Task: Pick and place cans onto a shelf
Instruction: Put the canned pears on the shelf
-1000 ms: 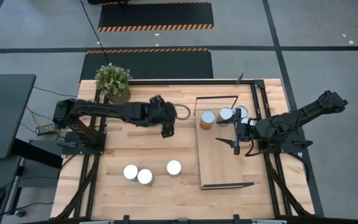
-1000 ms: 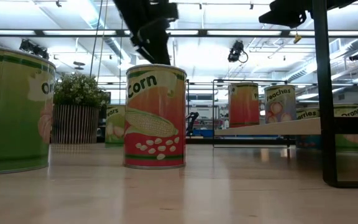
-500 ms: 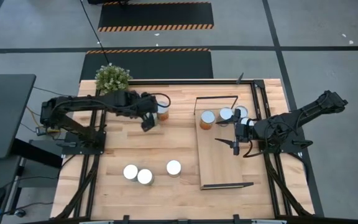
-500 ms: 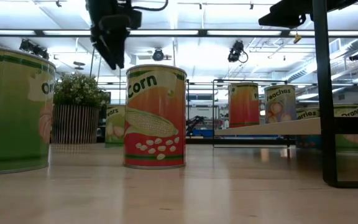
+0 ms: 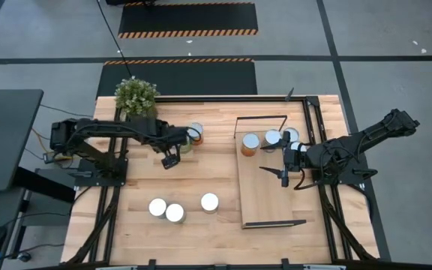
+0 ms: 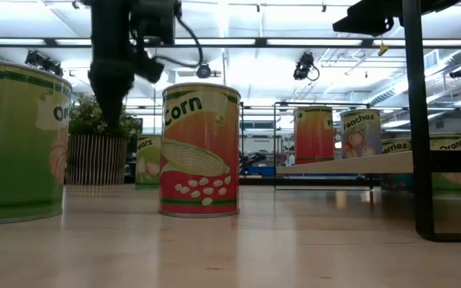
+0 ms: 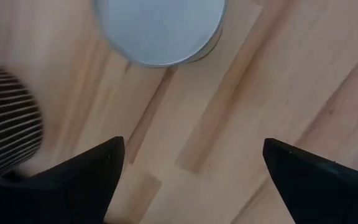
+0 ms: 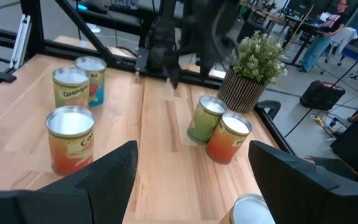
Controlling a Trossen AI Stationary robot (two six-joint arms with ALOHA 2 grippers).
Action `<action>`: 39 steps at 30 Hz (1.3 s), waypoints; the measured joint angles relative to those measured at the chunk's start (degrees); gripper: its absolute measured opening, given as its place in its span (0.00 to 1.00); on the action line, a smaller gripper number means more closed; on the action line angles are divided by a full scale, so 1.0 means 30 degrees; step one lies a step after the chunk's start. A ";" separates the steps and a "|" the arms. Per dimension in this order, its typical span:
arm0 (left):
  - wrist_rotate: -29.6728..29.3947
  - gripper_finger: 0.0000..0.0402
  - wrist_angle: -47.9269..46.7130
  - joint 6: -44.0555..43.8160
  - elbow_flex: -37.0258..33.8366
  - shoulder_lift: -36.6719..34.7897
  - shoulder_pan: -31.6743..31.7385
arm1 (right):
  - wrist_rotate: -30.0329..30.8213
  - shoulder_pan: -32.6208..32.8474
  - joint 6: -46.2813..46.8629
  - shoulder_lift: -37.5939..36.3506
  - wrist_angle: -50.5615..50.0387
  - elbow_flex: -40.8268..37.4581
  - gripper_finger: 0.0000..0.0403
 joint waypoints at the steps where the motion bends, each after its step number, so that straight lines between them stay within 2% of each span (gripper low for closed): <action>1: 0.0317 0.97 0.0584 0.0266 -0.0459 0.0000 0.0224 | 0.0000 0.0000 -0.0007 0.0000 0.0083 0.0000 0.78; 7: 0.2449 0.97 0.4124 0.1604 -0.2318 0.0095 0.2416 | 0.0000 0.0000 -0.0058 0.0000 0.0088 0.0000 0.78; 11: 0.2922 0.97 0.5209 0.2630 -0.2515 0.0095 0.3894 | -0.0001 0.0000 -0.0065 0.0000 0.0092 0.0000 0.78; 17: 0.3030 0.97 0.7124 0.4395 -0.2508 0.0094 0.4816 | 0.0000 0.0000 -0.0058 0.0000 0.0087 0.0000 0.78; 26: 0.4254 0.97 0.8420 0.4375 -0.2501 0.0175 0.4944 | -0.0007 0.0000 -0.0060 0.0000 0.0207 0.0000 0.78; 39: 0.4207 0.97 0.9423 0.3824 -0.2501 0.0175 0.4958 | -0.0007 0.0000 -0.0066 0.0000 0.0305 0.0000 0.78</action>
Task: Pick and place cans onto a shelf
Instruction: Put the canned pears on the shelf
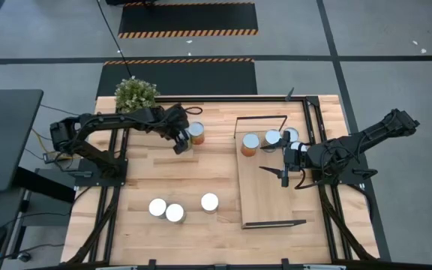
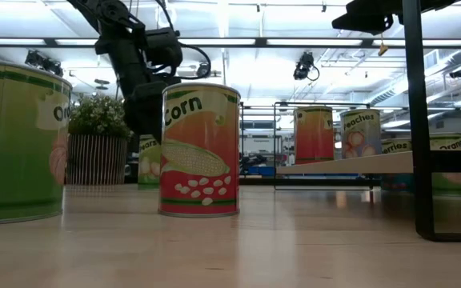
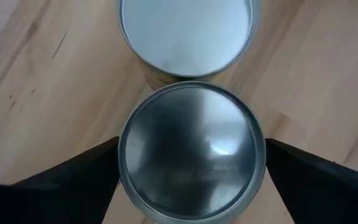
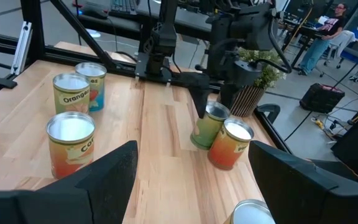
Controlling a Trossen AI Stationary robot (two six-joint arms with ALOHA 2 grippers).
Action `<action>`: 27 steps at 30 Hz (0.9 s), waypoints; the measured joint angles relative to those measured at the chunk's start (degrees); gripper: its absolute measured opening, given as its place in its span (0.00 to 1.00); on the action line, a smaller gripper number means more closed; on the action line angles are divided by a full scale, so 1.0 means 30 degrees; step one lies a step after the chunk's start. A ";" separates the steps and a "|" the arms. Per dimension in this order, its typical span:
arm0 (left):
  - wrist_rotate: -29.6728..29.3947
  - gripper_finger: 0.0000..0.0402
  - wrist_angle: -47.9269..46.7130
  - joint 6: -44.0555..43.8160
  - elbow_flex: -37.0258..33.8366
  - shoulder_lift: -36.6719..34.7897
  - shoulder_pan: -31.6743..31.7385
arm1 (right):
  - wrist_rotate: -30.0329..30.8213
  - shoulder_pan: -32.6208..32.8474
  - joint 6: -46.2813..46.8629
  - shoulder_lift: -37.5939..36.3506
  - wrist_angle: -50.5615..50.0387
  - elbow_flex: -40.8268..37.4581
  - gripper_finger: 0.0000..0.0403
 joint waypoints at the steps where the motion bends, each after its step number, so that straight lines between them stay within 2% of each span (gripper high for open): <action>1: -0.0043 0.96 0.0003 -0.0017 0.0000 0.0000 0.0000 | 0.0000 0.0000 -0.0004 0.0000 0.0000 0.0000 0.78; 11: -0.0110 0.82 0.0024 -0.0181 0.0007 0.0000 -0.0110 | 0.0000 -0.0015 -0.0901 -0.0007 0.1308 -0.0564 0.78; 19: 0.0464 0.82 -0.0800 -0.1156 0.0238 -0.0131 -0.1322 | -0.0002 -0.0015 -0.0831 -0.0007 0.1246 -0.0568 0.78; 22: 0.0755 0.81 -0.1401 -0.1624 0.0586 -0.0131 -0.2191 | 0.0000 -0.0015 -0.0786 -0.0007 0.1167 -0.0568 0.78; 27: 0.0762 0.81 -0.0714 -0.2184 0.0743 0.0041 -0.3885 | -0.0179 -0.0015 -0.0352 -0.0007 0.0888 -0.0568 0.78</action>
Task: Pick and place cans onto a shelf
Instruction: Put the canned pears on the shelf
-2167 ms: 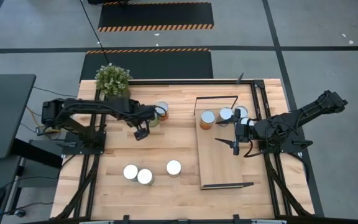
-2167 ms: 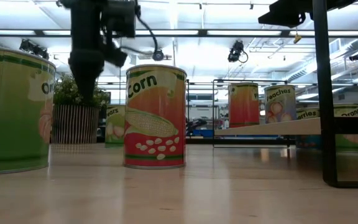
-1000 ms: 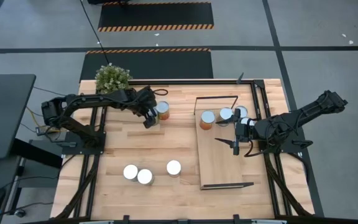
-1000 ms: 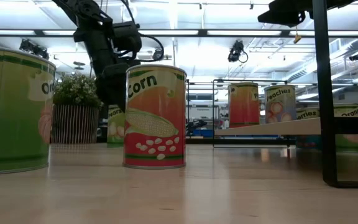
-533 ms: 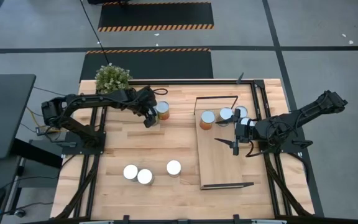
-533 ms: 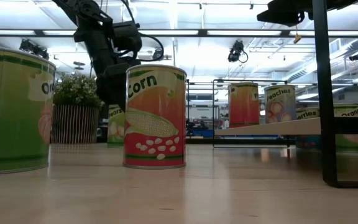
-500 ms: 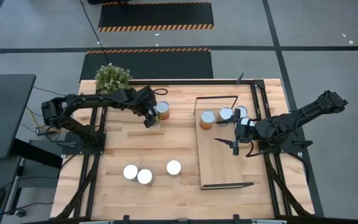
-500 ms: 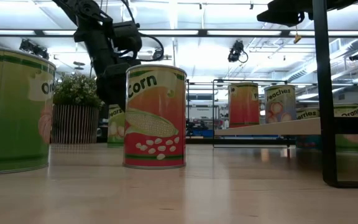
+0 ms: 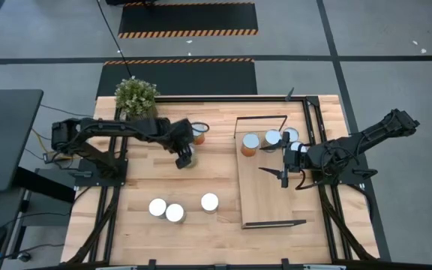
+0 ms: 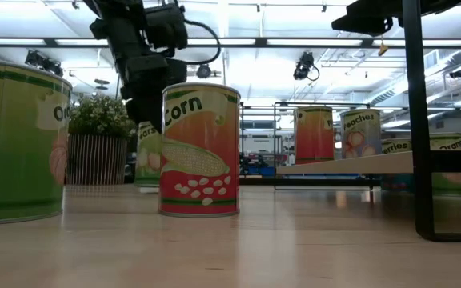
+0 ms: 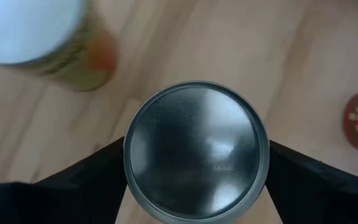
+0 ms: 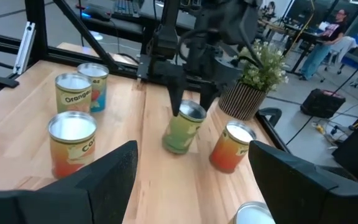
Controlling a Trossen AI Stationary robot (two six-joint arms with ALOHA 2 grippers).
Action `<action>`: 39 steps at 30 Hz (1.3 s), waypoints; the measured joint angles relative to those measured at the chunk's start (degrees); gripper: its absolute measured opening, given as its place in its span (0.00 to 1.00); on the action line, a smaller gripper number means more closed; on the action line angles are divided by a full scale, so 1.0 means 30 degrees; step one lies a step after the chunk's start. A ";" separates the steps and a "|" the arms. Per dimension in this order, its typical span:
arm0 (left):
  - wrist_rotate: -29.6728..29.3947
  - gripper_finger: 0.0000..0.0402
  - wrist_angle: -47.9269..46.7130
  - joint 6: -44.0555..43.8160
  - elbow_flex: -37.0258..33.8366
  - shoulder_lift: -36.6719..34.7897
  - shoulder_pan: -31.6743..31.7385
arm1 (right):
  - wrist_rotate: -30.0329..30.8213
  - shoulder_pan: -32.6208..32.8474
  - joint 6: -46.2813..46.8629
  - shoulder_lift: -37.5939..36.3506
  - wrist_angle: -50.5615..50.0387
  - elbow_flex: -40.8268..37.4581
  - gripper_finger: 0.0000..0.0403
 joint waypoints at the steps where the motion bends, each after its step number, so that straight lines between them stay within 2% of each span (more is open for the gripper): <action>1: -0.0010 0.81 0.0202 -0.0264 0.0000 0.0107 -0.0290 | -0.0017 0.0000 0.0113 0.0000 -0.0058 0.0000 0.78; 10: 0.0235 0.81 0.2238 -0.1963 0.0513 0.1434 -0.2454 | -0.0325 -0.0248 -0.0292 0.1786 0.1387 0.0063 0.78; 16: 0.0321 0.81 0.0703 -0.0921 0.3183 0.3103 -0.2796 | -0.0331 -0.0386 -0.0511 0.2704 0.1420 0.0619 0.78; 26: 0.0338 0.81 -0.1502 0.1972 0.8070 0.6221 -0.2973 | 0.0524 -0.0263 0.0002 0.2202 0.0519 0.0627 0.78; 30: 0.0330 0.81 -0.1734 0.2572 0.9376 0.6601 -0.3311 | 0.0675 -0.0115 0.0462 0.1963 -0.0278 0.0634 0.78; 39: 0.0150 0.81 0.0280 0.2509 0.9755 0.6995 -0.4020 | 0.0719 0.0103 0.0590 0.1800 -0.0640 0.0627 0.78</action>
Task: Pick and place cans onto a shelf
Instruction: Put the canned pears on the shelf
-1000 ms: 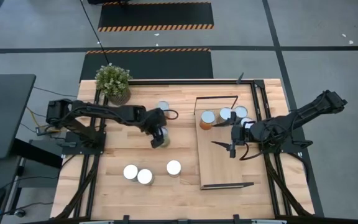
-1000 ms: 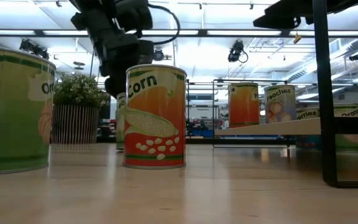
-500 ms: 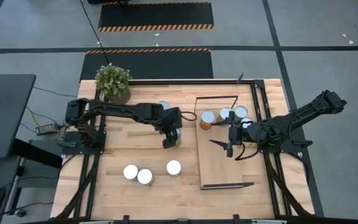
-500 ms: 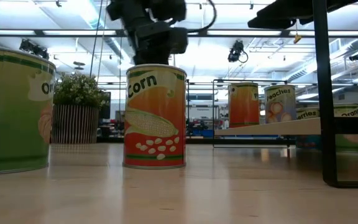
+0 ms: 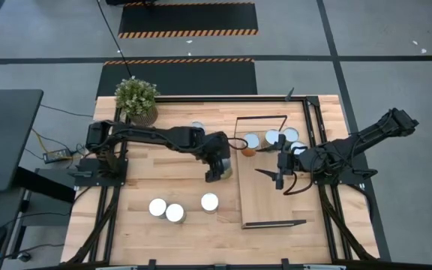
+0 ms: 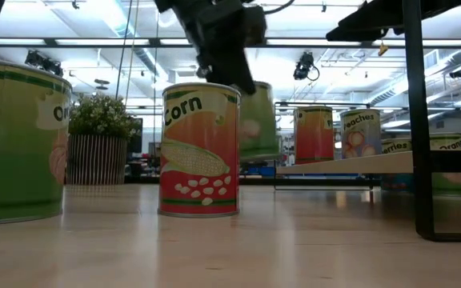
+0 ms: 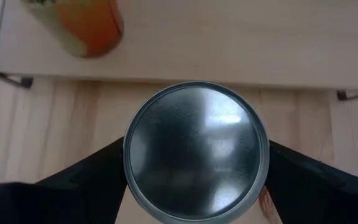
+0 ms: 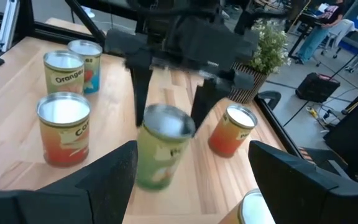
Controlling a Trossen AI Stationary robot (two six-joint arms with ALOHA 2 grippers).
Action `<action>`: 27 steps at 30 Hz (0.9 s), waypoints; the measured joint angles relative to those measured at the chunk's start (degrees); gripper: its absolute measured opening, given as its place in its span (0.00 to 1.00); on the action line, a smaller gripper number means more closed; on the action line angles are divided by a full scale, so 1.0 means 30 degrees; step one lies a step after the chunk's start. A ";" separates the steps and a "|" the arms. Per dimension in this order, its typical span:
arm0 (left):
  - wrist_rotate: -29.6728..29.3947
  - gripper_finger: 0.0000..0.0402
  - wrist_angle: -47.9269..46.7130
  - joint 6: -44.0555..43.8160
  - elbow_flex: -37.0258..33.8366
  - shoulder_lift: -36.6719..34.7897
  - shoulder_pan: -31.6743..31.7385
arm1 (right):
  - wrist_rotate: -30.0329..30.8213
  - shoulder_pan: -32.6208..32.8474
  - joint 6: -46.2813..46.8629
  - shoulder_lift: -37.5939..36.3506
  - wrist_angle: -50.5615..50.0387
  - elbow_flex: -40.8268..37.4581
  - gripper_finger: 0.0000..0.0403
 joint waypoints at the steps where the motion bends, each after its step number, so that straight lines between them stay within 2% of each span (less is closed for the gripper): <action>1: -0.0166 0.82 0.0275 -0.0345 -0.0019 0.0190 -0.0184 | 0.0081 0.0080 0.0010 -0.0039 -0.0157 0.0000 0.78; 4: -0.0634 0.82 0.1739 -0.0660 -0.0022 0.0555 -0.0889 | 0.0752 0.0580 0.0369 -0.0473 -0.1119 0.0000 0.78; 8: -0.1996 0.82 0.2083 -0.0600 -0.0022 0.0541 -0.1499 | 0.1814 0.1332 0.1110 -0.1370 -0.2127 0.0000 0.78; 14: -0.2051 0.82 0.2269 -0.0951 0.1276 0.1065 -0.1391 | 0.2375 0.2016 0.1348 -0.2062 -0.2109 0.0000 0.78; 27: -0.1575 0.82 -0.3197 0.1781 1.0573 0.6771 -0.1166 | 0.2565 0.2067 0.1490 -0.2151 -0.2625 -0.0007 0.78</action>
